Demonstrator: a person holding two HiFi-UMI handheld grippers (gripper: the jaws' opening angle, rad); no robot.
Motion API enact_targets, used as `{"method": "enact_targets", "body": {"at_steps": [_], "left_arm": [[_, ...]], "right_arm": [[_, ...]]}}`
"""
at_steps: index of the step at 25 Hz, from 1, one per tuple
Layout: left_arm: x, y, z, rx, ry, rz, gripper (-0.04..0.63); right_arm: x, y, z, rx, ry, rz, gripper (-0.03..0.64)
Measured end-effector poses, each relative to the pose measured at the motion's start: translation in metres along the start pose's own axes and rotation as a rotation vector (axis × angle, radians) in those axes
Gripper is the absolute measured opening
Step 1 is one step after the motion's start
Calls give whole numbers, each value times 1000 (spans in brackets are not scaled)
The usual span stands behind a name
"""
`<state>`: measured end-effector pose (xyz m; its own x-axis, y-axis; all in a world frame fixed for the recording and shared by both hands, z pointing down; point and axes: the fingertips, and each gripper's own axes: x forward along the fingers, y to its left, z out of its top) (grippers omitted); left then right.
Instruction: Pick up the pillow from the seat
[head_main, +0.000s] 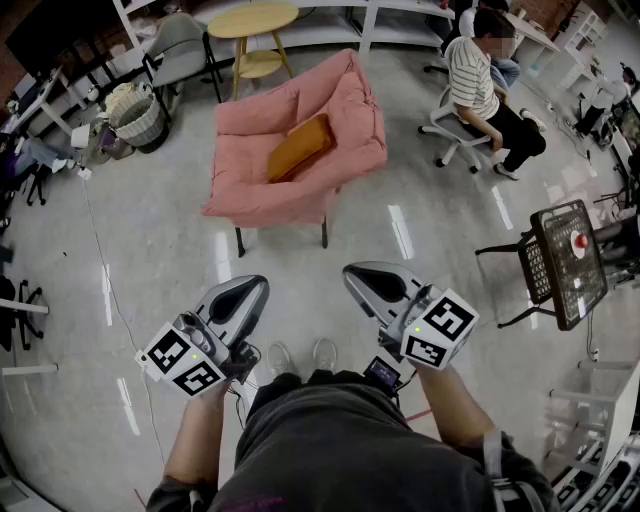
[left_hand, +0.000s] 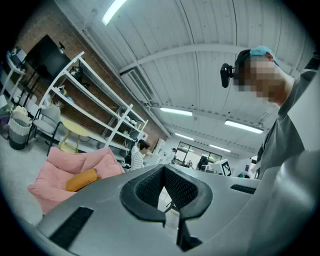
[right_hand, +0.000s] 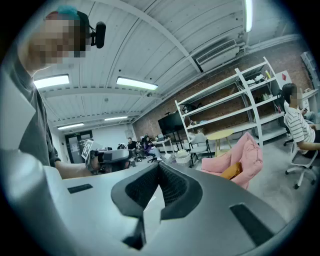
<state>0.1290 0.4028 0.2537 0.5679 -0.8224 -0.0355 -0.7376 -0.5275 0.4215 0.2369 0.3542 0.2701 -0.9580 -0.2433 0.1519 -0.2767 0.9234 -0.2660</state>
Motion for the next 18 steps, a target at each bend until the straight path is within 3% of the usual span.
{"method": "enact_targets", "body": {"at_steps": [18], "left_arm": [[5,8,7,2,-9,11,11]], "right_arm": [[7,-12,6,29,-15,-1,15]]}}
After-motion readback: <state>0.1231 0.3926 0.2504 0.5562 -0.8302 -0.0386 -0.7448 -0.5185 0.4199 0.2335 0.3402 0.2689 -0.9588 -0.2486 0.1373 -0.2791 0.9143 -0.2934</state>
